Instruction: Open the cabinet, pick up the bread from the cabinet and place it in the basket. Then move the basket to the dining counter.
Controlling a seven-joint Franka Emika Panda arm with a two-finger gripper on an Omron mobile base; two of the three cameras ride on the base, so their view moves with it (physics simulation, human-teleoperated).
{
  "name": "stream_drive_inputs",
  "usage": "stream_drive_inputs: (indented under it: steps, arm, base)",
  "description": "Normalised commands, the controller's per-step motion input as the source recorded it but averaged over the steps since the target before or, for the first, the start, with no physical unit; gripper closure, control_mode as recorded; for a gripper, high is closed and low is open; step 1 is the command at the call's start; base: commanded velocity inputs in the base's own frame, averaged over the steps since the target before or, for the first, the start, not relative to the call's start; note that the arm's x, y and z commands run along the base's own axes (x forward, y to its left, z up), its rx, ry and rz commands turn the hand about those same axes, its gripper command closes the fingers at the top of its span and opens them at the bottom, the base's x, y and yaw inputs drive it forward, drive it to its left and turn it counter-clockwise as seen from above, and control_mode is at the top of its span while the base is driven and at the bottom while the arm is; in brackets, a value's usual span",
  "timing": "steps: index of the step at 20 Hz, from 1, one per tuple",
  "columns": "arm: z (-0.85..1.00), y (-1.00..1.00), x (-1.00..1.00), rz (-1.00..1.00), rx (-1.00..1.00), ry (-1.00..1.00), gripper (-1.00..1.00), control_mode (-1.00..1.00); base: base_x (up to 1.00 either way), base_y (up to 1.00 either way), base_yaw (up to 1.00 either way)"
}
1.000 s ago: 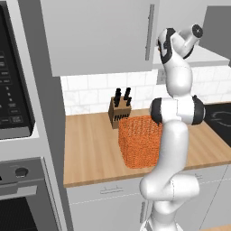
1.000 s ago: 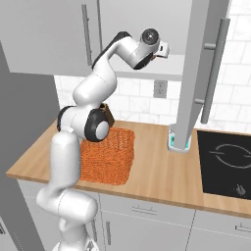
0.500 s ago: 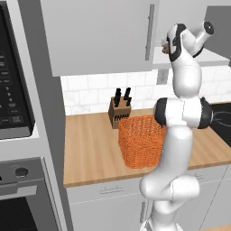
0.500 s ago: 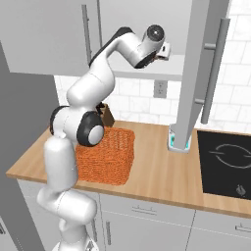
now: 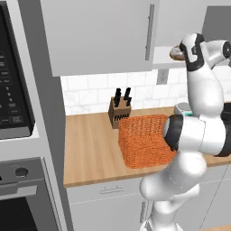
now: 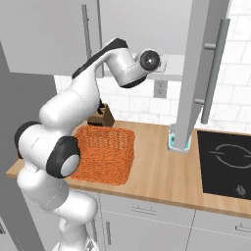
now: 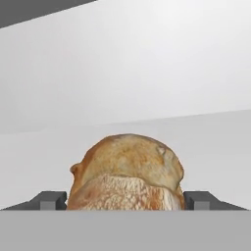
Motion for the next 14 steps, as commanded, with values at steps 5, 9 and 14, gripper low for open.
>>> stream_drive_inputs:
  steps: [5, 9, 14]
  arm:
    - [0.49, 0.06, -1.00, 0.00, 0.00, -0.01, 1.00, -1.00]
    - [0.47, 0.24, -1.00, 0.00, 0.07, 0.18, 1.00, -1.00]
    - [0.28, 0.21, -1.00, 0.00, 0.09, 0.35, 1.00, -1.00]
  base:
    - [0.00, 0.00, 0.00]
    - [0.00, 0.00, 0.00]
    - [0.00, 0.00, 0.00]
